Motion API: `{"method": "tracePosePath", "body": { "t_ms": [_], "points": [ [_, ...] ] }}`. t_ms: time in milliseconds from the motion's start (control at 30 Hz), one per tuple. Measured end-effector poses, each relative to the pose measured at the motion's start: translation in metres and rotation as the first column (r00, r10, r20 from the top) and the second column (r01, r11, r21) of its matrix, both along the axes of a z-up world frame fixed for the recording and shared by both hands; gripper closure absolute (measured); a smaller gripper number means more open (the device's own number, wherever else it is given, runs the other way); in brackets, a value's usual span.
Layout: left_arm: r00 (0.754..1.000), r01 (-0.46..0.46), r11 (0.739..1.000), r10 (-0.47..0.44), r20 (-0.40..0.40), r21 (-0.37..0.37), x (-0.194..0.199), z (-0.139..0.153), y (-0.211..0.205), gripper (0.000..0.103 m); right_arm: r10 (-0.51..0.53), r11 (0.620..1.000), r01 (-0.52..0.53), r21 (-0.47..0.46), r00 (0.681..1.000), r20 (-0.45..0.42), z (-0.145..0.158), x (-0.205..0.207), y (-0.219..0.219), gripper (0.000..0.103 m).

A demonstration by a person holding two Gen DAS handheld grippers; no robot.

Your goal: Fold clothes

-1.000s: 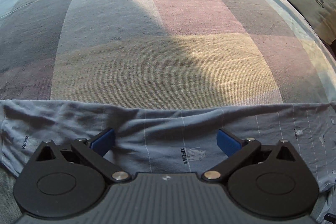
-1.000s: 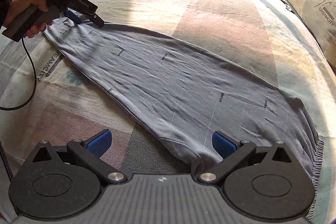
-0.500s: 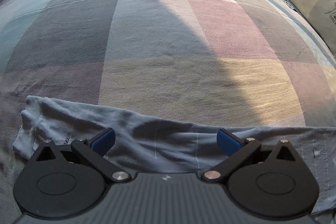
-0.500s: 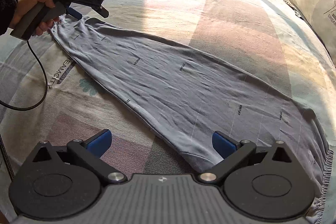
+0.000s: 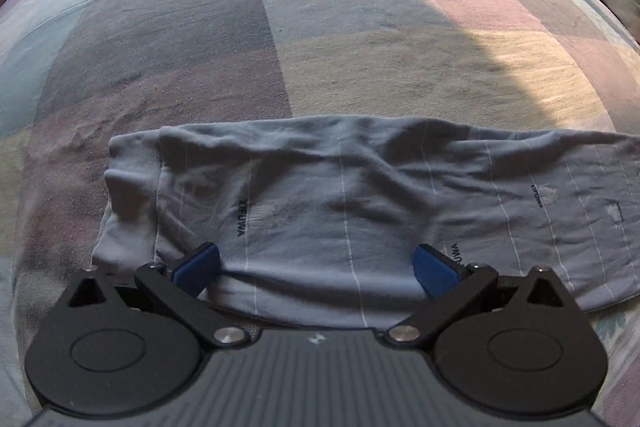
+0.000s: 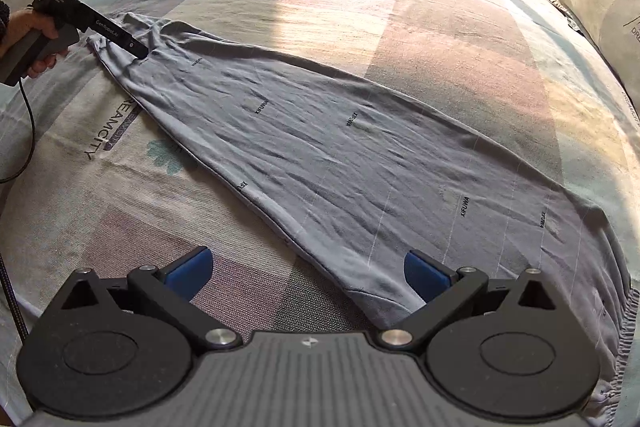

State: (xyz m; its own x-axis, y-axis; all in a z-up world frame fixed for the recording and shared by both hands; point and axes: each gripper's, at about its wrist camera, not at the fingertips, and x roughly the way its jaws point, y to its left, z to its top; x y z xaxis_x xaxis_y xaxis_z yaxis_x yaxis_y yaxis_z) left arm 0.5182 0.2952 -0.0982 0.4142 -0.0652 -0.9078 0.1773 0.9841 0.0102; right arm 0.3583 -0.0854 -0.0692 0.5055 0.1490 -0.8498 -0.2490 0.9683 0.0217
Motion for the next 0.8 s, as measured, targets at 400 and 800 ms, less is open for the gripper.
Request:
{"method": "tracePosePath", "body": {
  "t_ms": [400,800],
  "points": [
    [0.992,0.126,0.992,-0.126,-0.001,-0.012,-0.003,-0.004,0.027,0.000,0.058,0.998,-0.058,-0.008,0.998,0.008,-0.004,0.005,0.014,0.000],
    [0.980,0.192,0.981,-0.189,-0.068,0.030,0.006,0.000,0.016,0.000,0.079,0.997,-0.079,0.003,0.997,0.021,-0.002,0.009,0.022,0.000]
  ]
}}
